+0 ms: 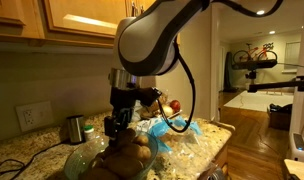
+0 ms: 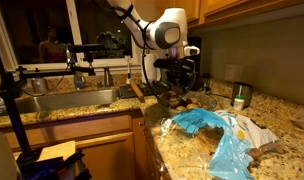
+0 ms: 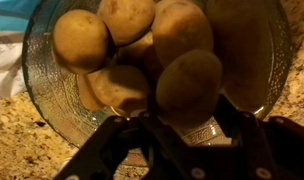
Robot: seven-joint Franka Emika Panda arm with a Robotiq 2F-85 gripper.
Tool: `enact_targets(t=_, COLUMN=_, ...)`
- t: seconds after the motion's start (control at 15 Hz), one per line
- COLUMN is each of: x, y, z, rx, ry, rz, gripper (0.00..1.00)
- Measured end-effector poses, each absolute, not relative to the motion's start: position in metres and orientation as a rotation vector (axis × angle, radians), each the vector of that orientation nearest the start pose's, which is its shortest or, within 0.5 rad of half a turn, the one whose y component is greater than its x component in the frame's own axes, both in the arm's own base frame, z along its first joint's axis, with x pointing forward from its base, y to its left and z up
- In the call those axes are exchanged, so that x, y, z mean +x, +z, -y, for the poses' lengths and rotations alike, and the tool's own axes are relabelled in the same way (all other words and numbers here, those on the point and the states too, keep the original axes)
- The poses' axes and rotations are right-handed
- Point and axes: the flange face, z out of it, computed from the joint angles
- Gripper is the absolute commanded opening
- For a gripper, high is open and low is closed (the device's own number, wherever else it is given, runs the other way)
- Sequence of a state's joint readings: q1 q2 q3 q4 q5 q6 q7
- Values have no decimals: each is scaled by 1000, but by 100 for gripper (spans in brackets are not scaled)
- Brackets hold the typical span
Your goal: Remove a potato from the plastic bag and put it in the glass bowl
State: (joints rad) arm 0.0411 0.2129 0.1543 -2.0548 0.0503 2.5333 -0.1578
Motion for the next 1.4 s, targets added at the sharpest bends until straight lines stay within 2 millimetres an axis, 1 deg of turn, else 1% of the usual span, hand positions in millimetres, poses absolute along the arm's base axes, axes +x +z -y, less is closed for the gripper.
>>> enact_targets(t=0.07, x=597, y=363, z=-116, rx=-3007, ry=-407, rz=470, gripper=96)
enact_targets(t=0.2, x=597, y=363, z=-116, rx=-3006, ry=-409, rz=470, gripper=100)
enact_targets(t=0.4, x=596, y=370, z=-113, rx=-3009, ry=-419, rz=464, gripper=100)
enact_targets(t=1.13, x=586, y=410, z=-87, rx=-3044, ry=-424, rz=408, gripper=100)
enact_targets(t=1.4, x=579, y=418, z=-79, rx=-3076, ry=-355, rz=337, gripper=100)
